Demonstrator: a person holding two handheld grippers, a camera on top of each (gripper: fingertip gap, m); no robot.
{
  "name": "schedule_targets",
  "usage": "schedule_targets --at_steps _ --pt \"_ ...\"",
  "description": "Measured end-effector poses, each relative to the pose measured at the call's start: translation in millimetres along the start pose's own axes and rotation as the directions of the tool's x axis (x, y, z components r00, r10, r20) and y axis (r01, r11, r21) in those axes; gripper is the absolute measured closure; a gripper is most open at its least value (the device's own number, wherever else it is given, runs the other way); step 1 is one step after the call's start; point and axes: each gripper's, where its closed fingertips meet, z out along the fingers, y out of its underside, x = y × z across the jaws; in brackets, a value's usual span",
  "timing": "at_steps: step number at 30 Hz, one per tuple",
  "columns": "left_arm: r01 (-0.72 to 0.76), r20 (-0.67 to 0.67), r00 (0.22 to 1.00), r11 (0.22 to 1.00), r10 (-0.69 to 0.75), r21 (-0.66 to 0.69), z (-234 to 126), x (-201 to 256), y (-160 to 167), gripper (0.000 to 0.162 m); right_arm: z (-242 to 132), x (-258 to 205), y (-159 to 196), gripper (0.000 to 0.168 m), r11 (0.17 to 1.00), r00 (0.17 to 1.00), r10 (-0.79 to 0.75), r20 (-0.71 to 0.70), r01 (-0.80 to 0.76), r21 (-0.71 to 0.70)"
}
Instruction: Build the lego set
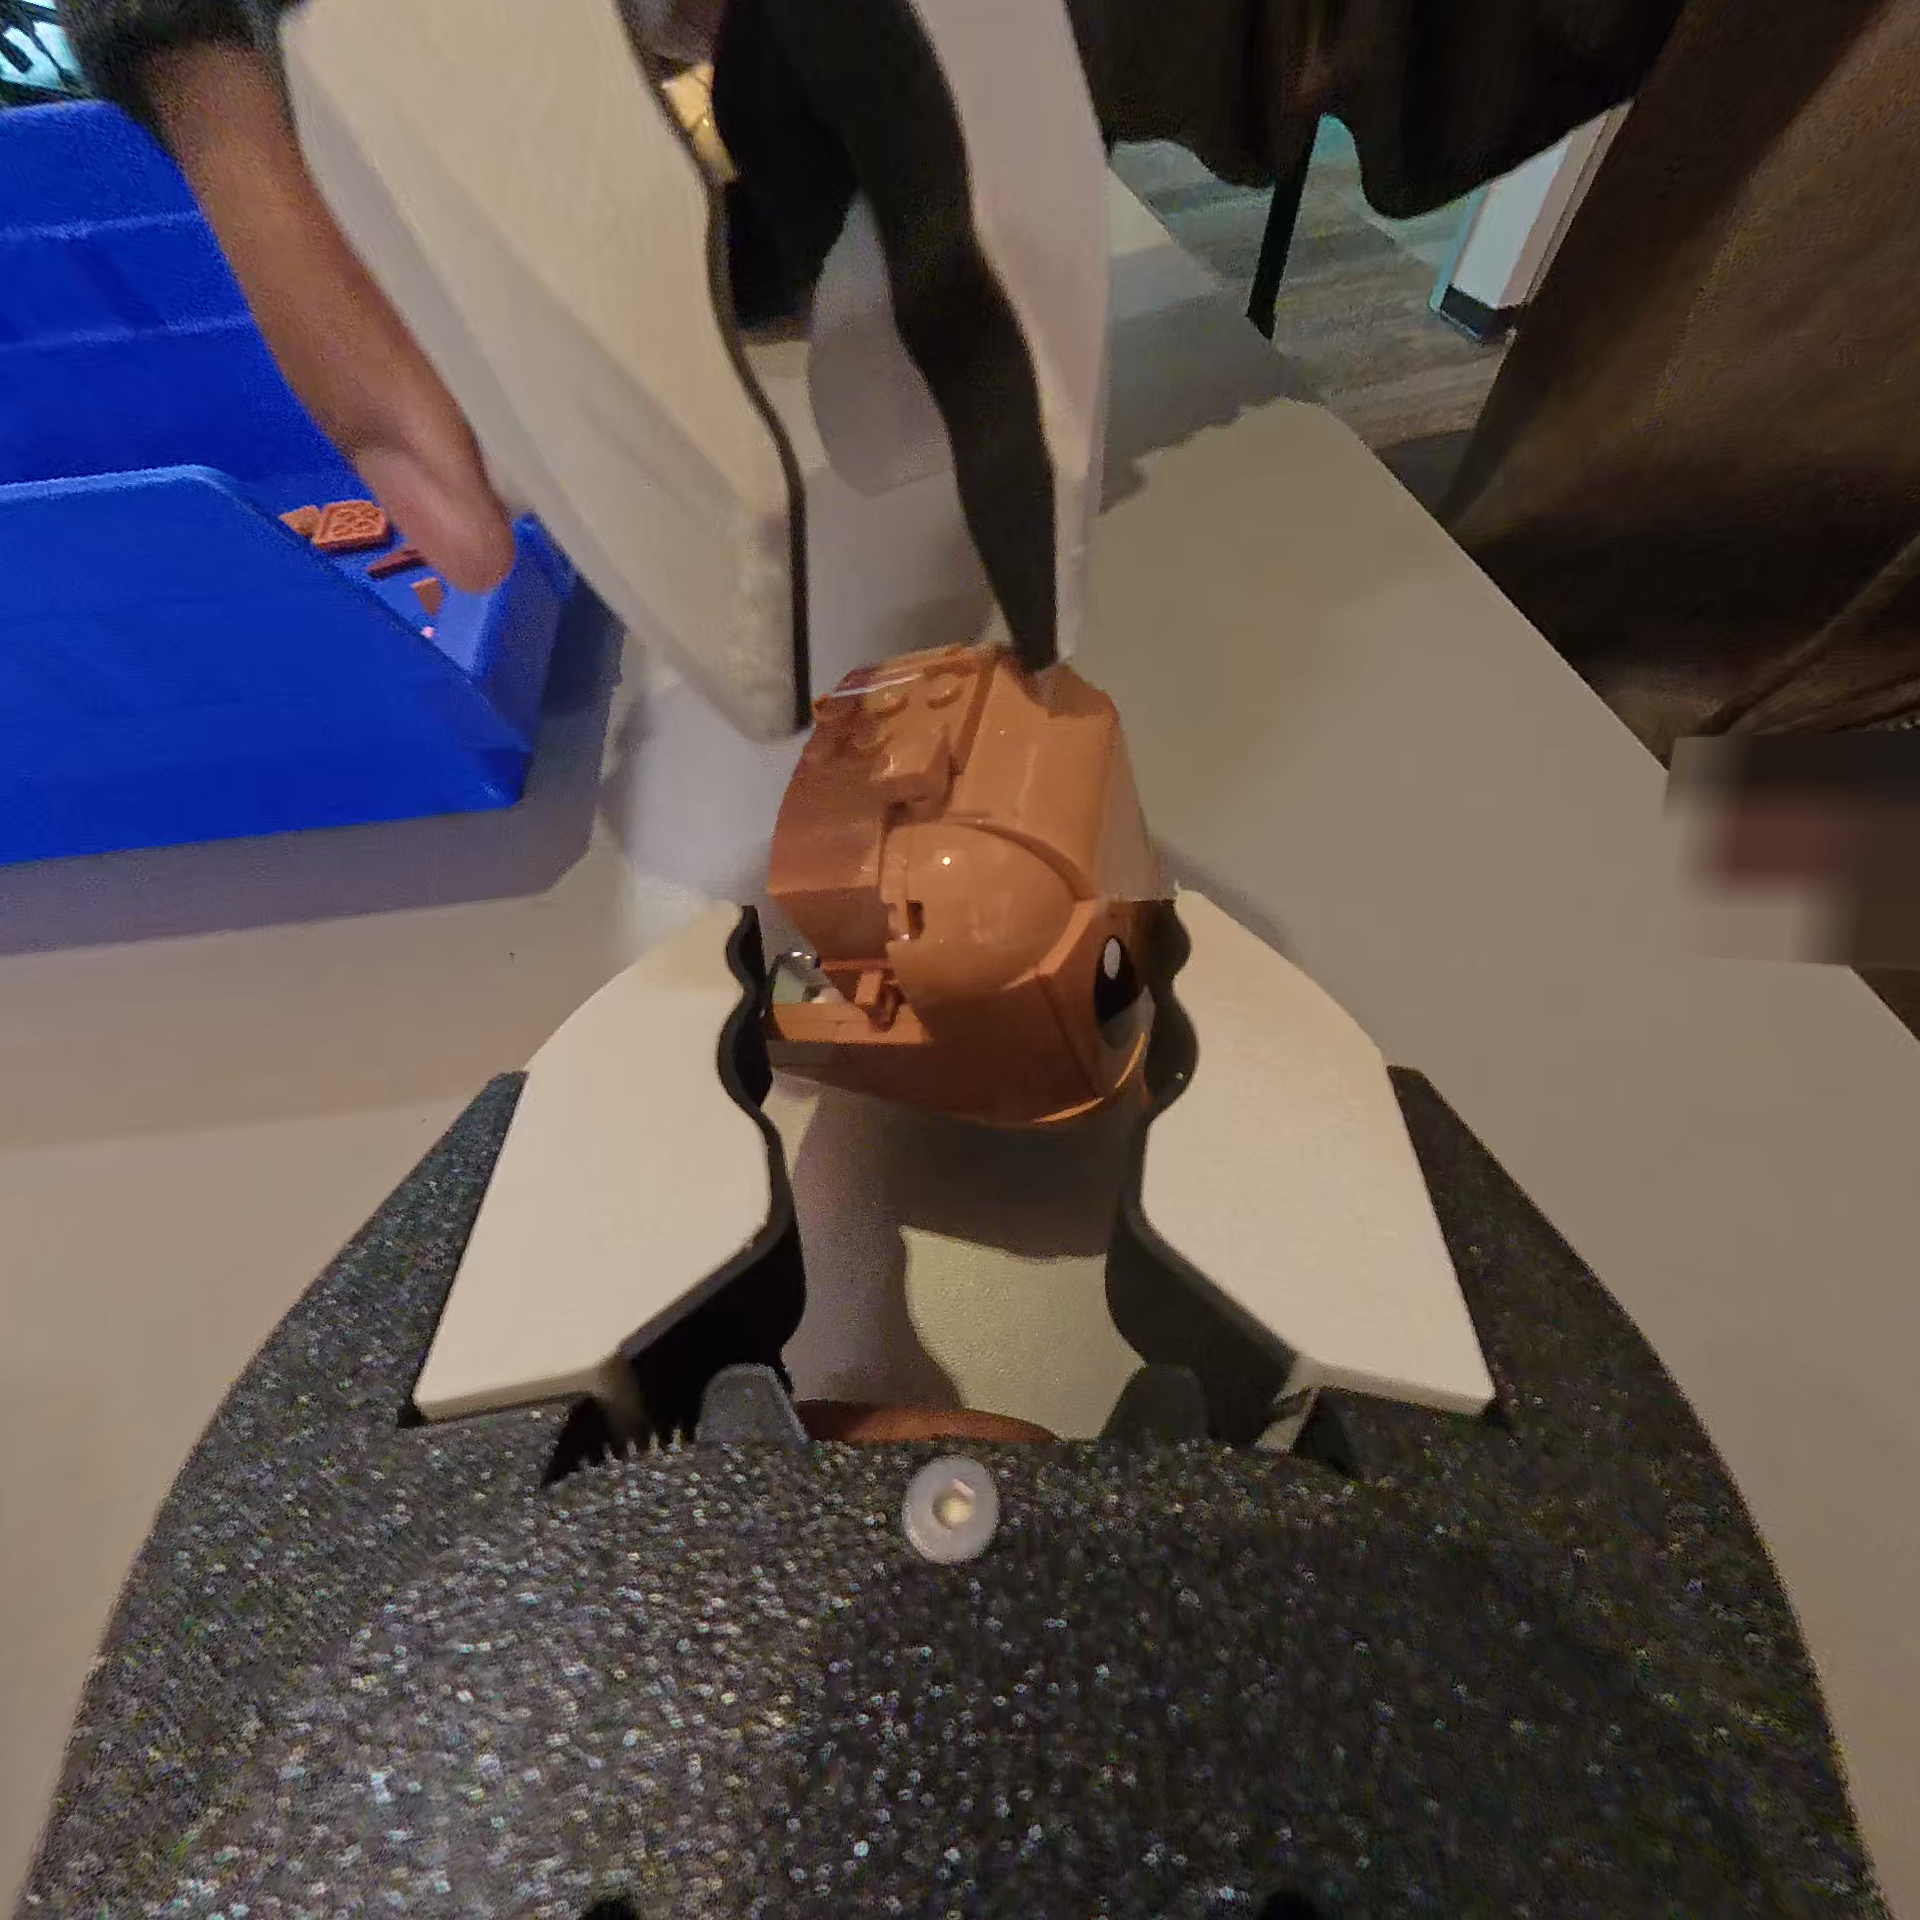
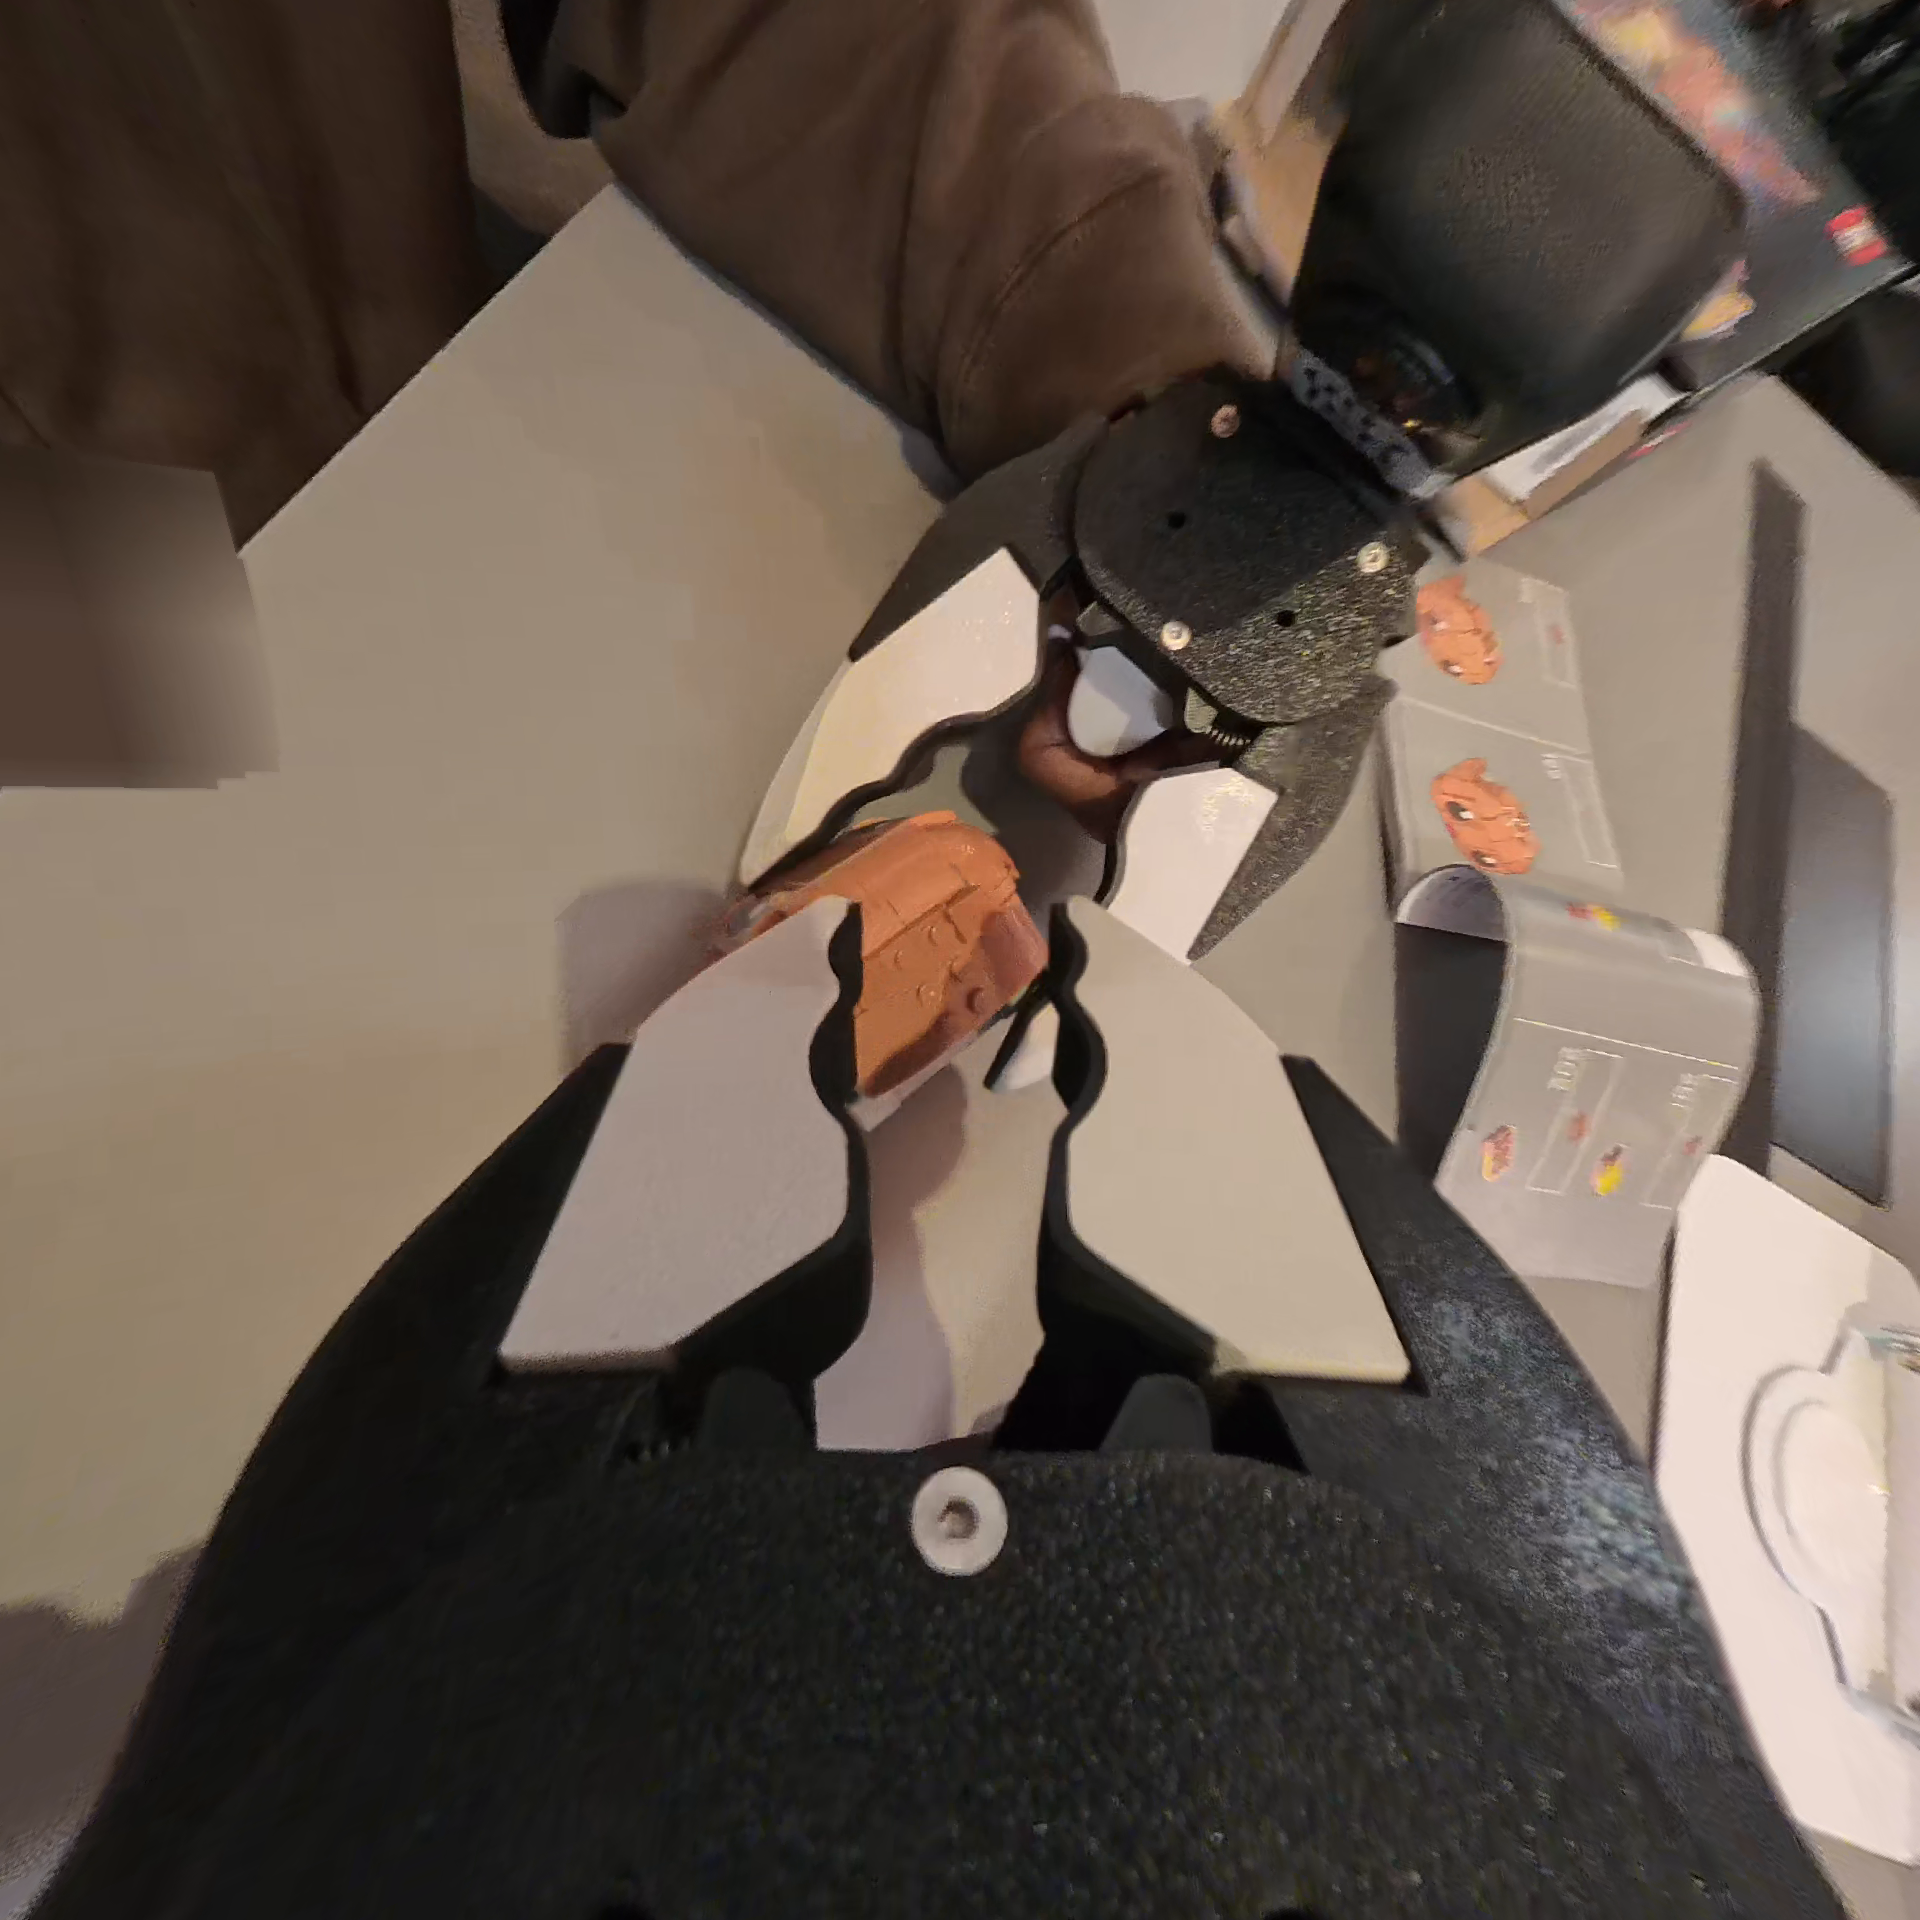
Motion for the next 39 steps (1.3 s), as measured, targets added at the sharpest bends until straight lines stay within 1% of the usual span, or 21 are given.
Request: schedule_targets --at_steps 4,8,10,18,39 --pt "0.016 0.025 1.0 1.0 -0.016 0.01 -3 -6 -1 0.09 -10 1 -3 0.126 0.999 0.989 -0.043 -0.14 0.046 0.02" --pt "0.029 0.034 0.999 0.999 -0.029 0.016 -3 -8 -2 0.09 -9 -4 -2 0.118 0.996 0.976 -0.086 -0.201 0.087 -0.001" --pt "0.03 0.036 0.999 0.999 -0.031 0.015 -3 -8 -2 0.09 -4 -7 0 0.115 0.995 0.976 -0.099 -0.196 0.097 -0.02" --pt "0.034 0.041 0.999 0.999 -0.035 0.014 -4 -8 -2 0.09 8 -11 6 0.115 0.991 0.979 -0.128 -0.16 0.119 -0.062" --pt "0.044 0.038 0.998 0.999 -0.044 0.017 -6 -9 -1 0.09 9 -9 8 0.118 0.988 0.97 -0.152 -0.189 0.143 -0.062"
